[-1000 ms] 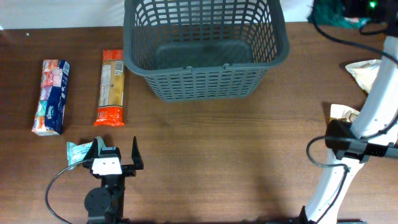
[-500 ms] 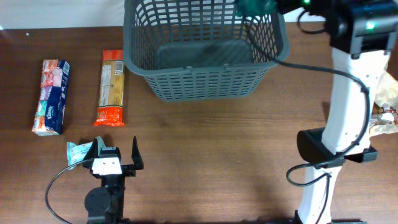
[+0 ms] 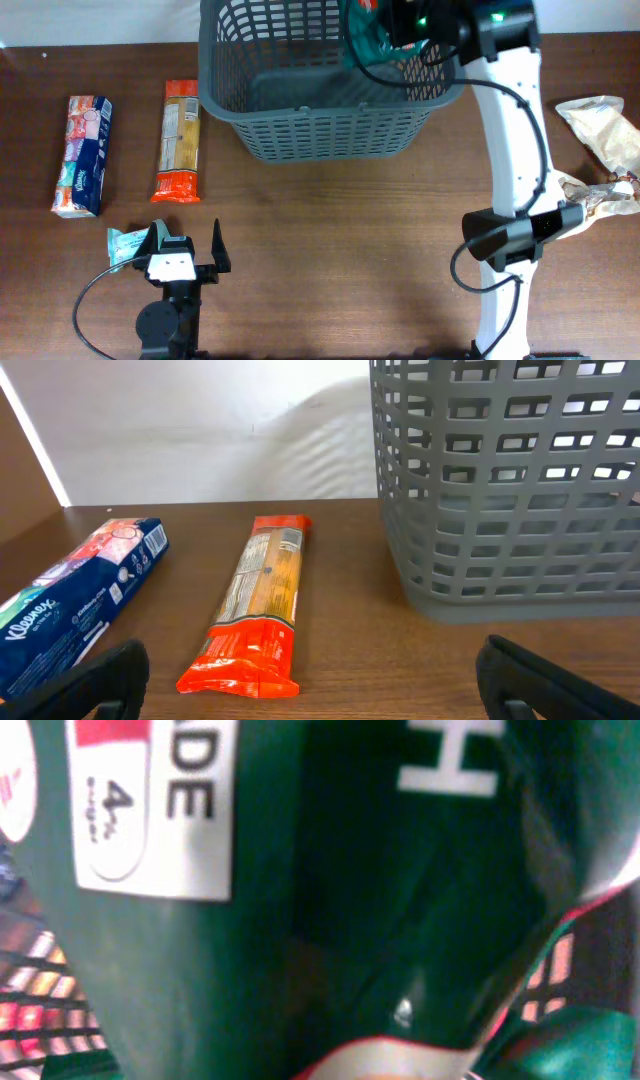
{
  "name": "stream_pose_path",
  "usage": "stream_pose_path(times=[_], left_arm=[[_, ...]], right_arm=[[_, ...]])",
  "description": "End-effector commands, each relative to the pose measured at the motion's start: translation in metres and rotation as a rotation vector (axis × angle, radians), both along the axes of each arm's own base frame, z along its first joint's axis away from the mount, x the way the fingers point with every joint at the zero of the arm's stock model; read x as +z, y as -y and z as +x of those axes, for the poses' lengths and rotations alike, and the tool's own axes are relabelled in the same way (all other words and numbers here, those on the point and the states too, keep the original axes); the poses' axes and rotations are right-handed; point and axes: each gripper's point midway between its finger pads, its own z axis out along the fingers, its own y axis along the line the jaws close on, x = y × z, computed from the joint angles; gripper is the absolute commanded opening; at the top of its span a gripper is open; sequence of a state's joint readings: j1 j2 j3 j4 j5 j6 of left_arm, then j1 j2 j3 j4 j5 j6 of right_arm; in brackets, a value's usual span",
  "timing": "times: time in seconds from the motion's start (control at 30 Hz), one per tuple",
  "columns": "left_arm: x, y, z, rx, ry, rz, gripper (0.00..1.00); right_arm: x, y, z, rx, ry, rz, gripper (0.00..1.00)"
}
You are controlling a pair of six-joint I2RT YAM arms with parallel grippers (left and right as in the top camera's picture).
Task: Pack container
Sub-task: 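Lift the pouch and carry it left over the grey basket, then open the right gripper to drop the pouch into the basket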
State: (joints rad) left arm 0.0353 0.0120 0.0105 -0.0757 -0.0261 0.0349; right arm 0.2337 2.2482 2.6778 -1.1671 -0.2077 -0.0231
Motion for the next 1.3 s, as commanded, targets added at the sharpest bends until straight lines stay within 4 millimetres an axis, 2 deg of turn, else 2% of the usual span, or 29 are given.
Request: stream_pose_path(times=[0.0, 0.23, 0.47, 0.8, 0.83, 0.9, 0.93, 1.1, 1.2, 1.27], left_arm=[[-0.001, 0.001, 0.0, -0.008, -0.003, 0.014, 0.99], [-0.001, 0.001, 0.0, -0.008, -0.003, 0.014, 0.99], [-0.001, 0.001, 0.0, -0.008, -0.003, 0.014, 0.99], [-0.001, 0.001, 0.0, -0.008, -0.003, 0.014, 0.99], [-0.001, 0.001, 0.0, -0.008, -0.003, 0.014, 0.99], [-0.001, 0.001, 0.0, -0.008, -0.003, 0.014, 0.99], [-0.001, 0.001, 0.0, -0.008, -0.003, 0.014, 0.99], [-0.001, 0.001, 0.0, -0.008, -0.003, 0.014, 0.99], [-0.001, 0.001, 0.0, -0.008, -0.003, 0.014, 0.99], [-0.001, 0.001, 0.0, -0.008, -0.003, 0.014, 0.99]], right_arm=[[0.01, 0.004, 0.002, -0.055, 0.022, 0.025, 0.04], [-0.018, 0.006, -0.006, -0.108, -0.096, 0.041, 0.04], [-0.029, 0.009, -0.018, -0.213, -0.21, 0.112, 0.04], [-0.034, 0.015, -0.022, -0.286, -0.252, 0.127, 0.04], [-0.034, 0.015, -0.021, -0.285, -0.251, 0.127, 0.07], [-0.034, 0.015, -0.021, -0.285, -0.249, 0.128, 0.2], [-0.033, 0.015, -0.021, -0.285, -0.248, 0.128, 0.21], [-0.034, 0.017, -0.02, -0.275, -0.235, 0.103, 0.19], [-0.041, 0.026, -0.016, -0.313, -0.227, 0.058, 0.06], [-0.048, 0.027, -0.014, -0.302, -0.23, 0.031, 0.04]])
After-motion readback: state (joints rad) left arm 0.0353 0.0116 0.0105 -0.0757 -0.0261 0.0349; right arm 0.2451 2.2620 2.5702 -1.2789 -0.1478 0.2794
